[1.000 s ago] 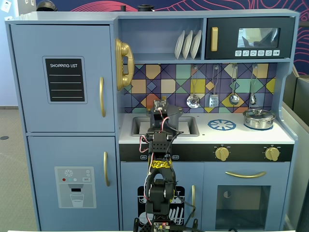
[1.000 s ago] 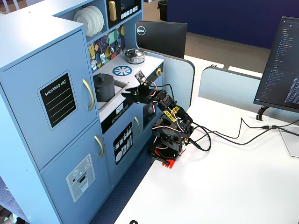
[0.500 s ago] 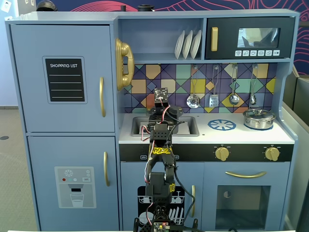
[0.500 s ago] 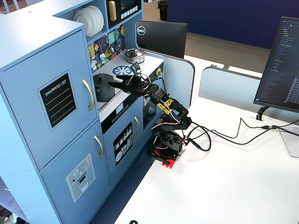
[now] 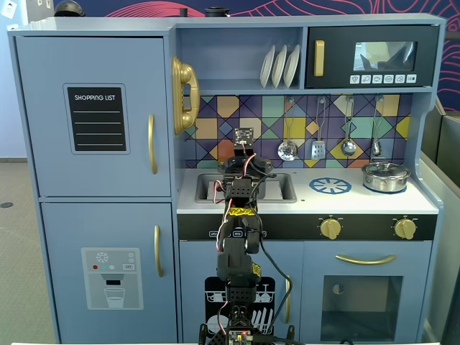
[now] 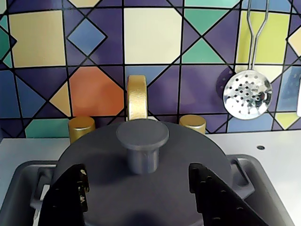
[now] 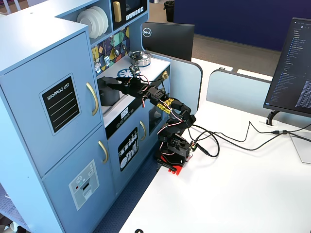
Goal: Take off the lid from the gray recipient and place it on the counter
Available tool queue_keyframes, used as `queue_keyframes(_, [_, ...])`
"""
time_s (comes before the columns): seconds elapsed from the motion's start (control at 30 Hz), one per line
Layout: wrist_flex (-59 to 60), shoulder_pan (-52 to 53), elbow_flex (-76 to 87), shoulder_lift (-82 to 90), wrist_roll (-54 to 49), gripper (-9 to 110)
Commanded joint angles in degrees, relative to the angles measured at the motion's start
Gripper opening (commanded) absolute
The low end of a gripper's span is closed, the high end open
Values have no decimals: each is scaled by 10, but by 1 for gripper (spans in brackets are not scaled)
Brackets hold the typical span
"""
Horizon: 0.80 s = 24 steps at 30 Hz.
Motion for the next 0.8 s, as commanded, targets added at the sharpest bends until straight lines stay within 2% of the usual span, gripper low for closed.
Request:
queue_keyframes(0.0, [-48,6,-40,-34,-1,18])
queue_keyframes(0.57, [-98,-16,-106,-163,-15,15])
queue_keyframes(0.67, [-105,-18,-107,-171,-12,12])
queue_keyframes(0.77, [-106,-22,-107,-171,-14,4])
